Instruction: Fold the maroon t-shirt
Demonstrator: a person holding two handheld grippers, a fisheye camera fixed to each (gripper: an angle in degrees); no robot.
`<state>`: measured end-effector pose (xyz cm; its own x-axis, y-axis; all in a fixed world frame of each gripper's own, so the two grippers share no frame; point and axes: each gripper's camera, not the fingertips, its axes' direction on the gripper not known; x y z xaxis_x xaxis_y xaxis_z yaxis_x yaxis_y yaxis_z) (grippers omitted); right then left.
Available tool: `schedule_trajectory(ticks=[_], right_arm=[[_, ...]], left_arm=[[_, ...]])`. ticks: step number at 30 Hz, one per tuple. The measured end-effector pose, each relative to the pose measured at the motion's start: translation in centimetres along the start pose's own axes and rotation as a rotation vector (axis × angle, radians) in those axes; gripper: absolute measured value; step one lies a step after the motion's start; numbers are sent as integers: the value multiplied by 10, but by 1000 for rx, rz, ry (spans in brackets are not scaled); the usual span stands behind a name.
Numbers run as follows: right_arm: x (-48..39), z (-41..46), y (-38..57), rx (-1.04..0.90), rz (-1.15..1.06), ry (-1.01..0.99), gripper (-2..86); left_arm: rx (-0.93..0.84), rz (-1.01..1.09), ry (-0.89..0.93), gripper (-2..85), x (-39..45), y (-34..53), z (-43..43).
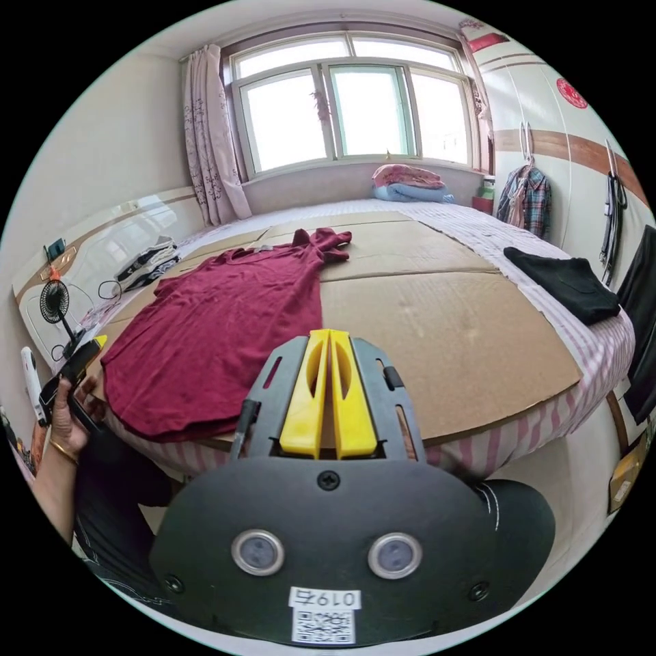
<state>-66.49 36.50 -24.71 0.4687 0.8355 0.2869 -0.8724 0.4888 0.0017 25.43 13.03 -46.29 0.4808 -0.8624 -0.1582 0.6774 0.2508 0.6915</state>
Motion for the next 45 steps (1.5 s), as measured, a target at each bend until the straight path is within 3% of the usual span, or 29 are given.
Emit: schedule_trajectory(ticks=[7,13,19,23,27,45], right_arm=[[3,0,-4,-37,11,-9,-10],[9,-7,-3,-51,13,-8,-10],[28,-18,1,55,-34,-118,-10],[47,-26,17,195,9,-172,-10],[51,-27,17,143,35,-110,-10],[21,-58,78,151,-26,-63,-10]], left_arm=[[-41,-12,78,6,-7,-21,4],[3,-201,245,7,-41,-26,7],[-53,54,-6,7,23,-46,16],[-120,26,-38,7,23,-57,29],[-135,78,-109,6,42,-64,31],[-108,89,-101,5,50,-67,-4]])
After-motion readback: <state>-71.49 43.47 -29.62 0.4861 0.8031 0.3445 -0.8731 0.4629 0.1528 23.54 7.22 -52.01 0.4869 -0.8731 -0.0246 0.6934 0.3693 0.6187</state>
